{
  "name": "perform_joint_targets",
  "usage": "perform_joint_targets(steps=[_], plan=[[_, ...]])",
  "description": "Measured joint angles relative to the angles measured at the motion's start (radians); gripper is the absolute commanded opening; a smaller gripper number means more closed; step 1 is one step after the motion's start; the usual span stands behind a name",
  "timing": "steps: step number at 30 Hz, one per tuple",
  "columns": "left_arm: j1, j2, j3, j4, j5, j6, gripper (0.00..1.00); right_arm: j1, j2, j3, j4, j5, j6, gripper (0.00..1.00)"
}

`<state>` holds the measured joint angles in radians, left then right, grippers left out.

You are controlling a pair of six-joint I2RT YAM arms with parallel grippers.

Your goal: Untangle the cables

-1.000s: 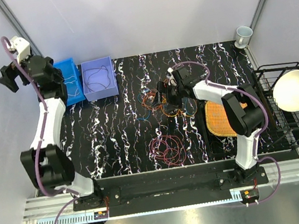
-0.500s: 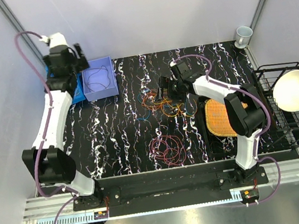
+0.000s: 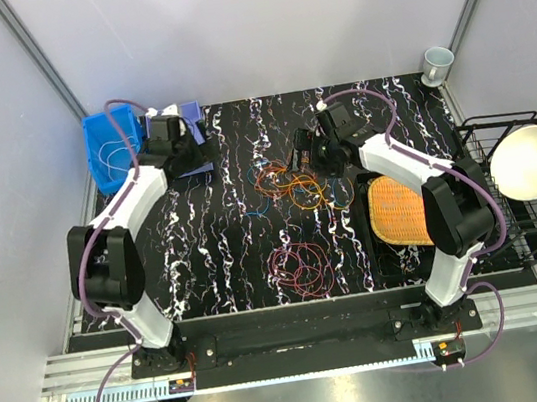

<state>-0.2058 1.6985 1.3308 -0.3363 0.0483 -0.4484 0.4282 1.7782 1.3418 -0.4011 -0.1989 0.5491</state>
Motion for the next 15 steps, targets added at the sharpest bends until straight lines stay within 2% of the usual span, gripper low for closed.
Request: perform_joint_targets(steps=[5,8,15], plan=[[-0.075,0.051,0.018,0.069,0.023,-0.009,0.99,-0.001,0.0,-0.003,-0.001,0.0,0.0,1.0],[-0.131,0.121,0.071,0.077,0.023,0.014,0.88,-0.002,0.0,-0.006,-0.001,0.0,0.0,1.0],[-0.199,0.274,0.148,0.096,0.039,0.039,0.77,-0.011,-0.002,-0.021,-0.001,0.0,0.004,1.0]])
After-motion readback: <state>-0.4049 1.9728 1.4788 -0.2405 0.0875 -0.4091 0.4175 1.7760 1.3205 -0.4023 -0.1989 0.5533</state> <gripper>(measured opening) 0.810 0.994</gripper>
